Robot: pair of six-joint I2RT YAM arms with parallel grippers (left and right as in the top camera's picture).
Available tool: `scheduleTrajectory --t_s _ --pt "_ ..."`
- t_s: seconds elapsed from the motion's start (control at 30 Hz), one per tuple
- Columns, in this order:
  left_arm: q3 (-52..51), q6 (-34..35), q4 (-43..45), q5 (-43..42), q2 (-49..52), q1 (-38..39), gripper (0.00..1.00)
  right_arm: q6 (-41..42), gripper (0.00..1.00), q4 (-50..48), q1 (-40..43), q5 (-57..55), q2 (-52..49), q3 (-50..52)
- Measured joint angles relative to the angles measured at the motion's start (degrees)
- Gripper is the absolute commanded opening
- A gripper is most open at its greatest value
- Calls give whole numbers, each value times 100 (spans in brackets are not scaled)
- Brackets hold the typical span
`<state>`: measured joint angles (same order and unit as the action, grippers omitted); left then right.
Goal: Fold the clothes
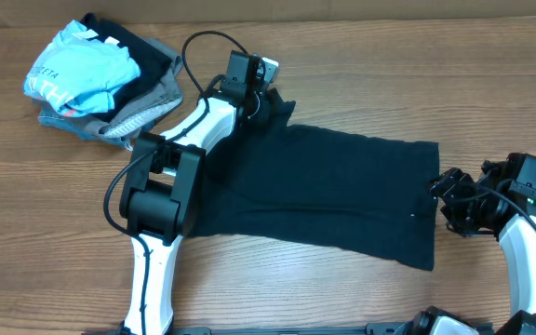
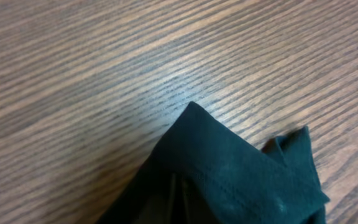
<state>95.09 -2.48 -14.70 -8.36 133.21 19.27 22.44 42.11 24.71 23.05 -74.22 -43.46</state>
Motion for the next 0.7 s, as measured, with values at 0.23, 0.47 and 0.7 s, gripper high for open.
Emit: scheduleTrajectory --t_s 0.23,0.47,0.7 --pt "341 129 -835 0 -63 -66 4 20 65 -1174 0 -15 -52 0" --pt "433 149 -1329 2 -811 -166 4 236 65 -2446 0 -13 -682 -4" --pt "540 153 -2168 0 -1416 -168 4 313 65 -3427 0 -188 -1773 -4"
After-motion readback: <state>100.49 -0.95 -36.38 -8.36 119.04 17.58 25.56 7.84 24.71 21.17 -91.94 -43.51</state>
